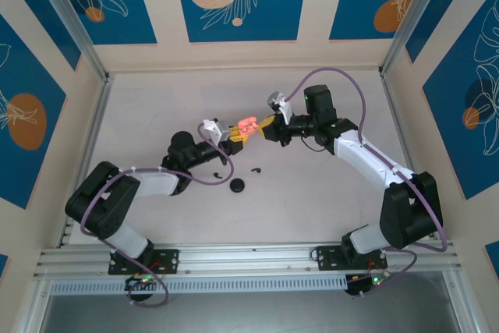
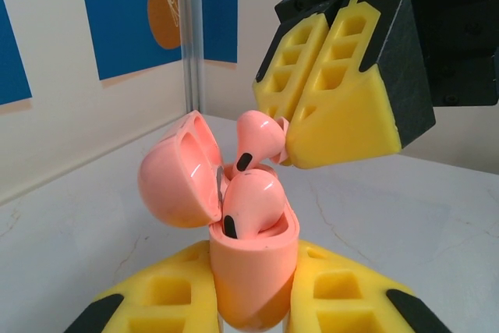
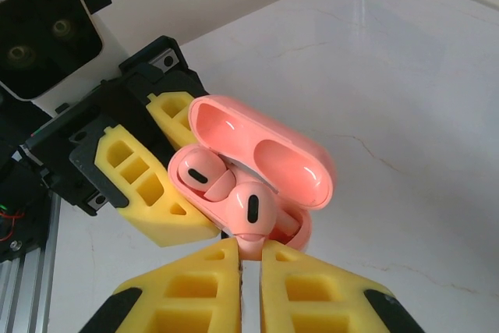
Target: Insert the wireless bluetooth earbuds into the charging case
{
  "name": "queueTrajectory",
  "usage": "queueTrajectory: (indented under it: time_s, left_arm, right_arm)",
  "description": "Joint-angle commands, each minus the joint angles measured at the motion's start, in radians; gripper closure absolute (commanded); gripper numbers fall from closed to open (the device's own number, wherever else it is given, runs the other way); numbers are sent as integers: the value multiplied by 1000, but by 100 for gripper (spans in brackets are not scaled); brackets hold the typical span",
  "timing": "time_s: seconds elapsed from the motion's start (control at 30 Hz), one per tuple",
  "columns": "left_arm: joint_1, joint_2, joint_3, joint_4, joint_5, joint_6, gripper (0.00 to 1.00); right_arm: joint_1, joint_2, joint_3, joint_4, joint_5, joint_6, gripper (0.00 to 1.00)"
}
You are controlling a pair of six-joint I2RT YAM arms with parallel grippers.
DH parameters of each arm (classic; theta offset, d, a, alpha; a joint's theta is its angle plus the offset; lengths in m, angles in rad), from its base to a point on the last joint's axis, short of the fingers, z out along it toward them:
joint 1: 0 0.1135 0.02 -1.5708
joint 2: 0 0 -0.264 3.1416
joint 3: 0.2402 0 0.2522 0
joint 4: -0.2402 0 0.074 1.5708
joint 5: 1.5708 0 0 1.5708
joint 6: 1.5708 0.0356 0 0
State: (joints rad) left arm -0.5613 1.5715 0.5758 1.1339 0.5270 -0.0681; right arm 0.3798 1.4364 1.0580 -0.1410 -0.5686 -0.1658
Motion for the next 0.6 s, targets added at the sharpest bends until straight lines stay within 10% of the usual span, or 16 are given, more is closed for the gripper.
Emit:
queueTrajectory:
  time_s: [0.0, 0.57]
  left_arm:
    - [-20, -41, -6, 40, 27, 33, 87]
    - [-34, -33, -4, 72, -29, 59, 87]
  right_arm:
    - [3, -16, -19, 19, 65, 56, 88]
    - [27, -2, -35, 40, 134, 128, 89]
